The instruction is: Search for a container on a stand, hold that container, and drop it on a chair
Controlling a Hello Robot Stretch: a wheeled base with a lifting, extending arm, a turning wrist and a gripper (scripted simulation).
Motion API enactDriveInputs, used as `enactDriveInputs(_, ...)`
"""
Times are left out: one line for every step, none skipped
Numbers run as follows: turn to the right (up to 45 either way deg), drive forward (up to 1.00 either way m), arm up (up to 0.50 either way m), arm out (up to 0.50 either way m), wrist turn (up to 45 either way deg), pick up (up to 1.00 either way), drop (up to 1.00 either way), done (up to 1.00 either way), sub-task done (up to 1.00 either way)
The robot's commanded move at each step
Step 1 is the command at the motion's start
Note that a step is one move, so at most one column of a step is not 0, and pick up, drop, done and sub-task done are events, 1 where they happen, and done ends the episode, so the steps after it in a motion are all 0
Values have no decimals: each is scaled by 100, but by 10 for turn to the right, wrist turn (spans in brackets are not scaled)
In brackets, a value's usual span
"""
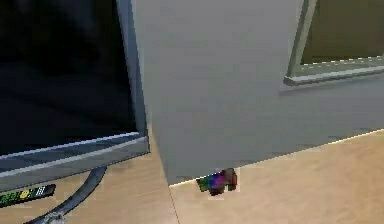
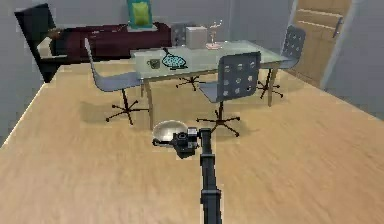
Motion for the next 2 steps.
enactDriveInputs(450,0,0,0,0,0,0,0,0)
enactDriveInputs(270,0,0,0,0,0,0,0,0)
